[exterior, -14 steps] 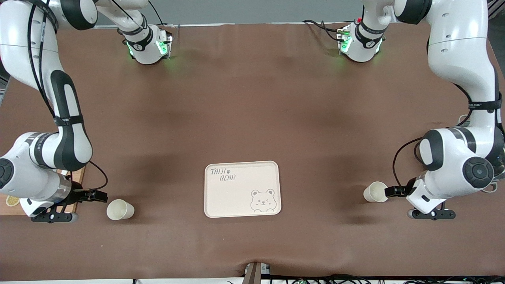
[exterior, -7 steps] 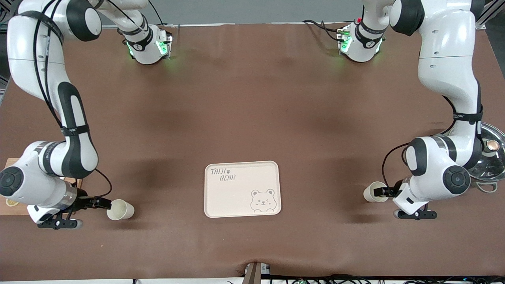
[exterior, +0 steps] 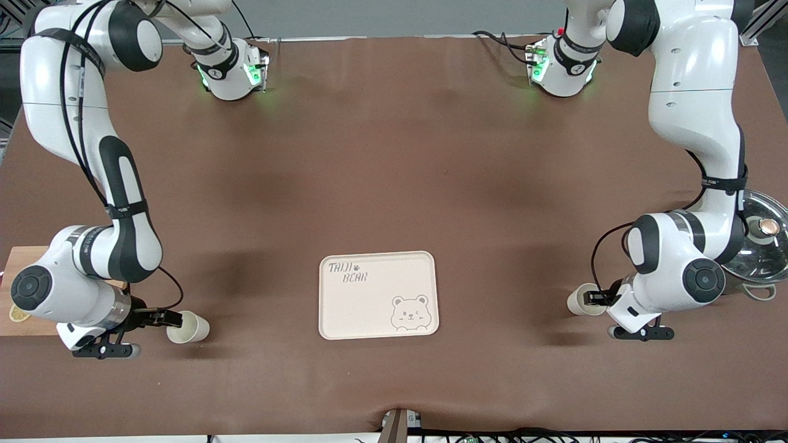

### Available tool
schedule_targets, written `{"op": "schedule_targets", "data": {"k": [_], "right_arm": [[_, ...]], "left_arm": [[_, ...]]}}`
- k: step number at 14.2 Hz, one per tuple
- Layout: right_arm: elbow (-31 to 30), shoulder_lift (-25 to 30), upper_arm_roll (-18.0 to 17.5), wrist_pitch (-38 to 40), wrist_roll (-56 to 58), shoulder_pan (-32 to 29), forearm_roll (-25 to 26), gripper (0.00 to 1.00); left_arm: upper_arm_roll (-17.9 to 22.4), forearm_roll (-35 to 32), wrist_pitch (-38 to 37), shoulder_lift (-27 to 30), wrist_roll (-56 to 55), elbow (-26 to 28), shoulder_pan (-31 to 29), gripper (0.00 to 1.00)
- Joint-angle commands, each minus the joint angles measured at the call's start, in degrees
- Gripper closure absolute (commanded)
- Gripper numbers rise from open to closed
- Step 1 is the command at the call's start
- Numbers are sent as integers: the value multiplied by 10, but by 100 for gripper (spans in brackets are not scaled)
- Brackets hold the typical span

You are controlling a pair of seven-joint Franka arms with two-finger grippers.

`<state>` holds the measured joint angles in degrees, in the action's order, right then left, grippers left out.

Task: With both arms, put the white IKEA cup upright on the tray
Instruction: 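Lower the right gripper to one white cup while the left gripper reaches the other, then close the right gripper on its cup while the left gripper grips its cup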

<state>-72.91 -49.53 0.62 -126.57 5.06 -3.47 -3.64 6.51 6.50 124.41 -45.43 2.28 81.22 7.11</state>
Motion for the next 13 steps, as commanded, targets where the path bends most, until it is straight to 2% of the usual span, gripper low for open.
{"op": "schedule_targets", "data": {"k": [1,13], "right_arm": [[15,-14,-4,2,-2,-1,-9,0],[10,-22,-4,-22,-5,11,-13,0]], "left_arm": [[1,5,14,8,9,13,2,100],[0,7,14,20,57,3,4,100]]}}
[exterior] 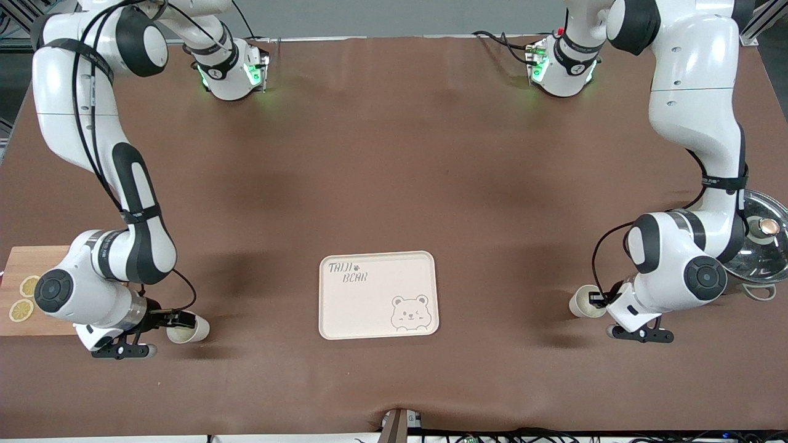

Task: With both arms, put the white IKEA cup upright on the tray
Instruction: 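Close the right gripper on its cup while the left gripper grips its cup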

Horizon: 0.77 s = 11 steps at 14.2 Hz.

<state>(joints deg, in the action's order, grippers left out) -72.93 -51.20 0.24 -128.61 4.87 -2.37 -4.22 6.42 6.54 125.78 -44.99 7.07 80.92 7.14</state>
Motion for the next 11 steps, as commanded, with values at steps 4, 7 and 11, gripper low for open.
{"op": "schedule_targets", "data": {"k": [4,7,11], "right_arm": [[10,-6,-1,-1,-2,0,-7,36],[10,-6,-1,-1,-3,1,-11,66],[10,-6,-1,-1,-2,1,-11,100]], "left_arm": [[2,8,-5,21,7,-16,16,100],[1,11,-5,23,-28,-17,37,100],[3,9,-5,27,-123,-18,90,100]]}}
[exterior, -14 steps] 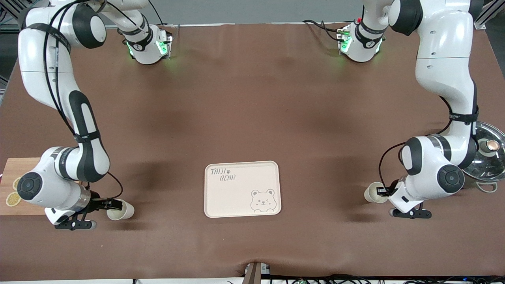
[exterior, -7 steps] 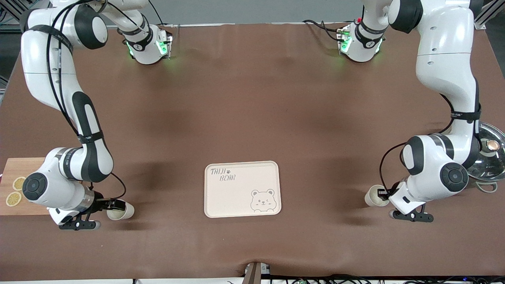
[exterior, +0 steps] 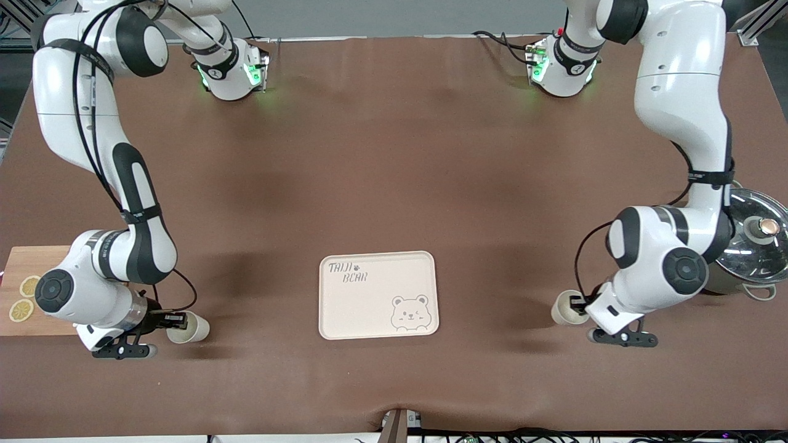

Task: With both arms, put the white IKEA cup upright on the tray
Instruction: 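Close the right gripper on its cup while the left gripper grips its cup, then carry the cup with the left gripper to the tray while the right gripper follows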

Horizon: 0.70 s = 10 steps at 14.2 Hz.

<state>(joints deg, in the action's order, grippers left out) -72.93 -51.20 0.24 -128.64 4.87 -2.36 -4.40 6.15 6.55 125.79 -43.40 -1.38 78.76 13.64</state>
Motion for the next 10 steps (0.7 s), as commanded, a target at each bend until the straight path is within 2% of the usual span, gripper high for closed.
{"op": "schedule_targets", "data": {"k": [1,4,7,10], "right_arm": [[10,-6,-1,0,-3,1,-9,100],[10,-6,-1,0,-2,1,-10,100],[11,-6,-2,3,-6,1,-10,100],[18,1,-21,27,-9,0,-9,100]], "left_arm": [[5,9,-6,11,-62,4,38,100],[4,11,-7,20,-123,3,74,100],[3,12,-7,18,-207,-21,121,100],[3,18,-2,3,-268,-43,153,100]]}}
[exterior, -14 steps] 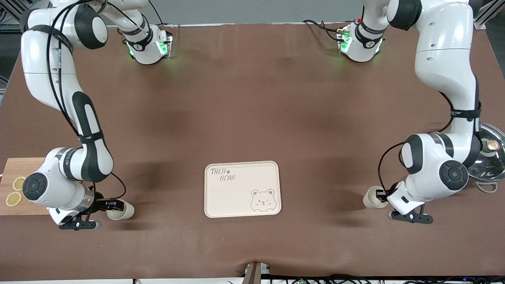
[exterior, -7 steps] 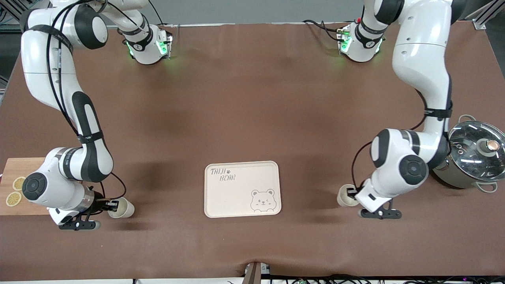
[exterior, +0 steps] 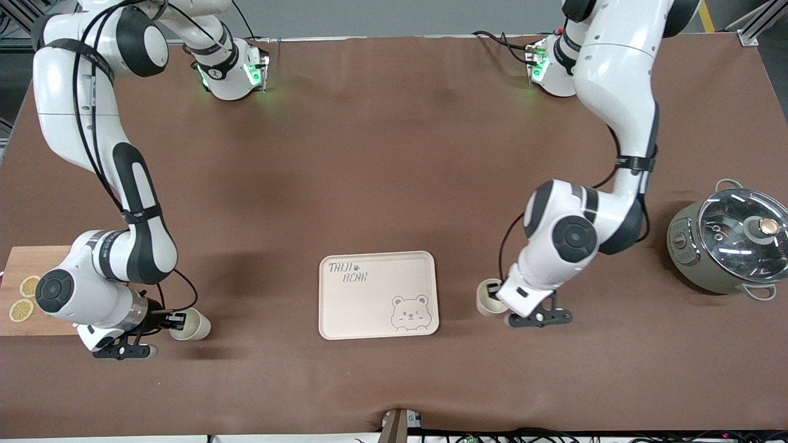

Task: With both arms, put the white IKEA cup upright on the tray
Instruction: 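Carry the cup with the left gripper to the tray while the right gripper follows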

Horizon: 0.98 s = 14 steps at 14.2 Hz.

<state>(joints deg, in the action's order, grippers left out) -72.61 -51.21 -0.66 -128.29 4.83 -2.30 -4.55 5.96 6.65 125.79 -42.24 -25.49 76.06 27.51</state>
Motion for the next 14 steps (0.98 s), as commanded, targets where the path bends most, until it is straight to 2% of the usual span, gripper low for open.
{"op": "schedule_targets", "data": {"k": [1,6,9,14], "right_arm": [[25,1,-14,37,-17,0,-12,100],[51,2,-32,80,-90,13,-17,100],[51,7,-34,81,-154,40,-19,100],[51,12,-34,81,-279,97,-18,100]], "left_arm": [[5,19,2,-10,-45,-17,21,100],[-1,21,37,-29,-145,-18,67,100],[-22,21,59,-45,-201,-18,75,100],[-22,21,67,-71,-241,-17,97,100]]}}
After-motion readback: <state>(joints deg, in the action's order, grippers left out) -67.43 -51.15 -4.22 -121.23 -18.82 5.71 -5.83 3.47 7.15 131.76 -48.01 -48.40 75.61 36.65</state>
